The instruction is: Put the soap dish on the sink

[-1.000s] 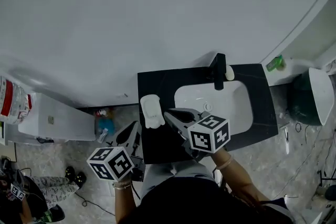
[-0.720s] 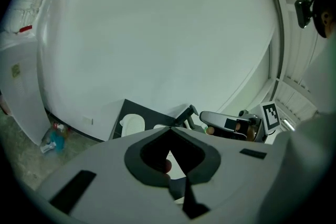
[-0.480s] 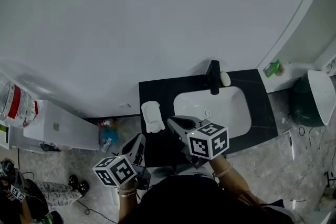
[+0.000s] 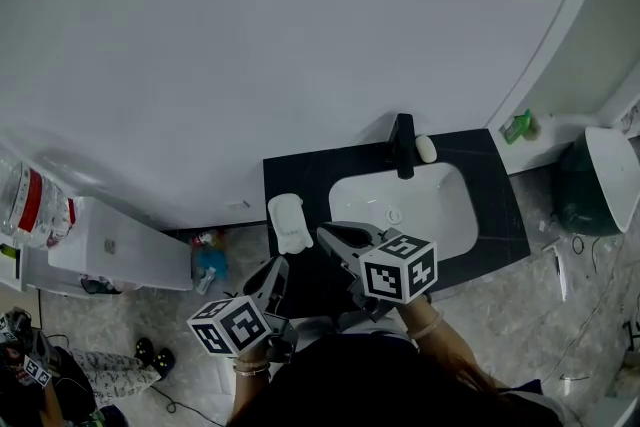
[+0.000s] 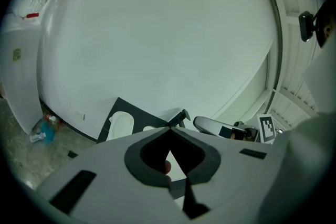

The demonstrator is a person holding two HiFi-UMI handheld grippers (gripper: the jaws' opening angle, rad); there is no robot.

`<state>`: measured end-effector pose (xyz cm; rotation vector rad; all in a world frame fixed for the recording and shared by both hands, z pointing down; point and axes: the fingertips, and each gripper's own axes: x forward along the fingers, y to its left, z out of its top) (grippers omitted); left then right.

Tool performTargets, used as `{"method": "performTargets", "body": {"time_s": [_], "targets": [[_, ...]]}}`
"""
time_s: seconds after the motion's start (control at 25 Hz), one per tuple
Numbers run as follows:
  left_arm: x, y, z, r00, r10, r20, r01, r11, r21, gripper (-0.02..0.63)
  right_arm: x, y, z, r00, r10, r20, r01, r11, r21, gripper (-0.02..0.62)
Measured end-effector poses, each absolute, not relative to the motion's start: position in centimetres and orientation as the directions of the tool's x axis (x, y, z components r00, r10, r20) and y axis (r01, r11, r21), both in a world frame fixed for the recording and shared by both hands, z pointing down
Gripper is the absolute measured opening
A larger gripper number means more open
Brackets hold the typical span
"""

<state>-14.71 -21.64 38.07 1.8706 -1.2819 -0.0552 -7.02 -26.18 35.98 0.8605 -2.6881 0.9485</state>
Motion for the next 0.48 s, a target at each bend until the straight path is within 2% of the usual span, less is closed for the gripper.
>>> {"method": "performTargets", "body": {"time_s": [0.48], "targets": [[-13.4,-21.6,38.5,0.473,-0.749,0.464,-0.772,-0.099,0.628,0.002,-6.8,-25.5,35.8,-0.817,-0.457,0.352,-0.576,0.647,-0.499,0.018]]}}
